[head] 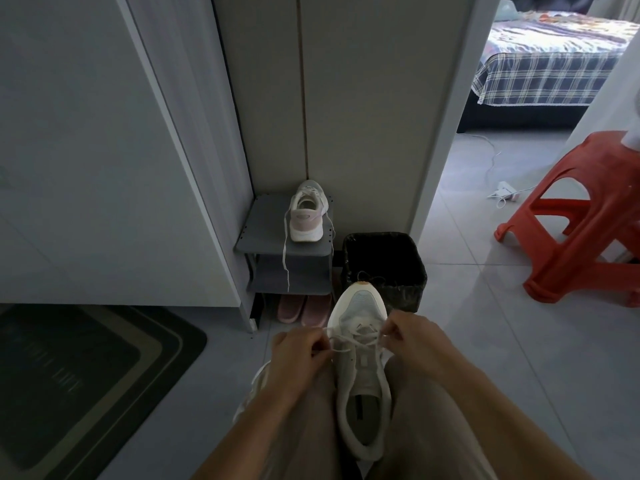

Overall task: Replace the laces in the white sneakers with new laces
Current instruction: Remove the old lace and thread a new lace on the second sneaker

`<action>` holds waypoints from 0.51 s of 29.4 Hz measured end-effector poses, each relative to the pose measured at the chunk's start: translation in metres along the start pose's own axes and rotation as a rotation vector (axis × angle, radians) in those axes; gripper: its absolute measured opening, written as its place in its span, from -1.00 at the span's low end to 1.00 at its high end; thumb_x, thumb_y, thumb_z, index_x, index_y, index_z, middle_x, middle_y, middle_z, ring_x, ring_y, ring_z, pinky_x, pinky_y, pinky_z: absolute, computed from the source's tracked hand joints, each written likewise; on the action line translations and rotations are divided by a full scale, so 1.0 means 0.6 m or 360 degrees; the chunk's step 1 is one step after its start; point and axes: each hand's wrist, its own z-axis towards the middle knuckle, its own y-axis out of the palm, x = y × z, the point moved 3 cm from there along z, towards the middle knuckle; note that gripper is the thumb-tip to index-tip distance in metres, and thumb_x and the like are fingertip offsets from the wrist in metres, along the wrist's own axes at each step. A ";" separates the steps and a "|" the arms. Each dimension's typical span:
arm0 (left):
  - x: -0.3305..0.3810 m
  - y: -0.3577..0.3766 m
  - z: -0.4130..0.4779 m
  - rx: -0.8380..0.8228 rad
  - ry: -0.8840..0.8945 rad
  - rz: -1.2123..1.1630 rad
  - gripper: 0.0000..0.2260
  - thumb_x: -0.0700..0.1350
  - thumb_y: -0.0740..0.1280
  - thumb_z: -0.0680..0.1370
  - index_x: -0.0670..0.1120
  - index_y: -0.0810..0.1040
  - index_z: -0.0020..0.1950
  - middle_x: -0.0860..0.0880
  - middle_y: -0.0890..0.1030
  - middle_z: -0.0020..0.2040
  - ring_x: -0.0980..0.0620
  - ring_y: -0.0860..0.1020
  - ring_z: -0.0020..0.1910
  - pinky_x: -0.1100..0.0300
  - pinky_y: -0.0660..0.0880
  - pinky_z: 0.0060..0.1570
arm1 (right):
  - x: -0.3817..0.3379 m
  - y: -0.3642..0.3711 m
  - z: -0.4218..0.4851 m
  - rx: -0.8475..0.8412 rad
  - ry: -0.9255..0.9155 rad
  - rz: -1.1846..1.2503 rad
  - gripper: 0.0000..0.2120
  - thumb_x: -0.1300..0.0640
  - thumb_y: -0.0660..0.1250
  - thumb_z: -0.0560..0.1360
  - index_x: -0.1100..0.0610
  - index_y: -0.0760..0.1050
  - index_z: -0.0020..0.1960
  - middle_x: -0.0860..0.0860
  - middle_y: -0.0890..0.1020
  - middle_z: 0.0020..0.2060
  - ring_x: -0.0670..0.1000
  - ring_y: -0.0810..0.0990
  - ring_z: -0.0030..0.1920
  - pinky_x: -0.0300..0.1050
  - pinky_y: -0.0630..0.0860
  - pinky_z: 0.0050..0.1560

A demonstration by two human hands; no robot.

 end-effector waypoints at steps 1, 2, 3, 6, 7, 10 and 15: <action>0.001 -0.002 -0.002 0.0037 0.0018 -0.0060 -0.75 -0.12 0.41 0.43 0.13 0.41 -0.35 0.21 0.44 -0.36 0.29 0.43 -0.28 0.15 0.45 -0.02 | 0.010 -0.001 0.002 -0.0051 0.0022 0.0044 -0.94 0.03 0.28 0.51 0.00 0.45 -0.03 -0.13 0.52 -0.14 -0.12 0.52 -0.11 -0.37 0.38 -0.18; 0.002 -0.001 -0.004 0.0065 0.0035 -0.0128 -0.81 -0.15 0.41 0.43 0.06 0.48 -0.31 0.20 0.46 -0.35 0.27 0.46 -0.28 0.19 0.46 -0.07 | 0.020 0.000 0.003 -0.0101 0.0022 0.0045 -0.88 0.02 0.30 0.50 -0.02 0.46 0.03 -0.14 0.49 -0.12 -0.13 0.49 -0.10 -0.39 0.34 -0.20; 0.003 0.000 -0.005 0.0090 0.0057 -0.0185 -0.88 -0.18 0.41 0.44 -0.02 0.53 -0.27 0.18 0.49 -0.33 0.24 0.49 -0.28 0.23 0.47 -0.10 | 0.028 0.003 0.003 -0.0146 0.0009 -0.0004 -0.77 0.01 0.31 0.49 -0.02 0.45 0.13 -0.11 0.46 -0.03 -0.12 0.47 -0.04 -0.39 0.33 -0.15; 0.005 0.002 -0.008 0.0113 0.0077 -0.0316 -0.90 -0.22 0.40 0.45 -0.04 0.55 -0.21 0.17 0.52 -0.31 0.21 0.54 -0.26 0.39 0.46 -0.15 | 0.026 0.017 0.006 -0.0098 0.0001 0.0052 -0.74 0.02 0.32 0.49 0.07 0.50 0.15 -0.04 0.48 0.07 -0.07 0.47 0.05 -0.31 0.36 -0.02; 0.006 0.002 -0.010 0.0130 0.0082 -0.0357 -0.85 -0.23 0.40 0.45 0.00 0.53 -0.22 0.18 0.52 -0.32 0.21 0.54 -0.25 0.42 0.45 -0.17 | 0.025 0.022 0.006 -0.0089 0.0018 0.0104 -0.81 0.03 0.31 0.49 0.07 0.54 0.07 -0.05 0.51 0.00 -0.08 0.49 0.00 -0.32 0.38 -0.07; 0.011 0.003 -0.016 0.0168 0.0085 -0.0422 -0.72 -0.24 0.38 0.46 0.12 0.43 -0.28 0.15 0.53 -0.34 0.15 0.55 -0.23 0.35 0.48 -0.19 | 0.017 0.025 0.000 -0.0099 -0.0047 0.0072 -0.89 0.05 0.29 0.51 0.04 0.55 -0.02 -0.16 0.47 -0.18 -0.18 0.44 -0.16 -0.40 0.34 -0.20; 0.005 -0.007 -0.027 0.0307 0.0073 -0.0377 -0.76 -0.21 0.38 0.45 0.08 0.42 -0.31 0.09 0.55 -0.37 0.08 0.55 -0.32 0.14 0.52 -0.26 | 0.067 -0.033 -0.030 -0.0210 -0.0106 -0.0196 -0.77 0.11 0.25 0.51 -0.10 0.32 -0.29 -0.13 0.43 -0.23 -0.17 0.40 -0.23 -0.32 0.34 -0.17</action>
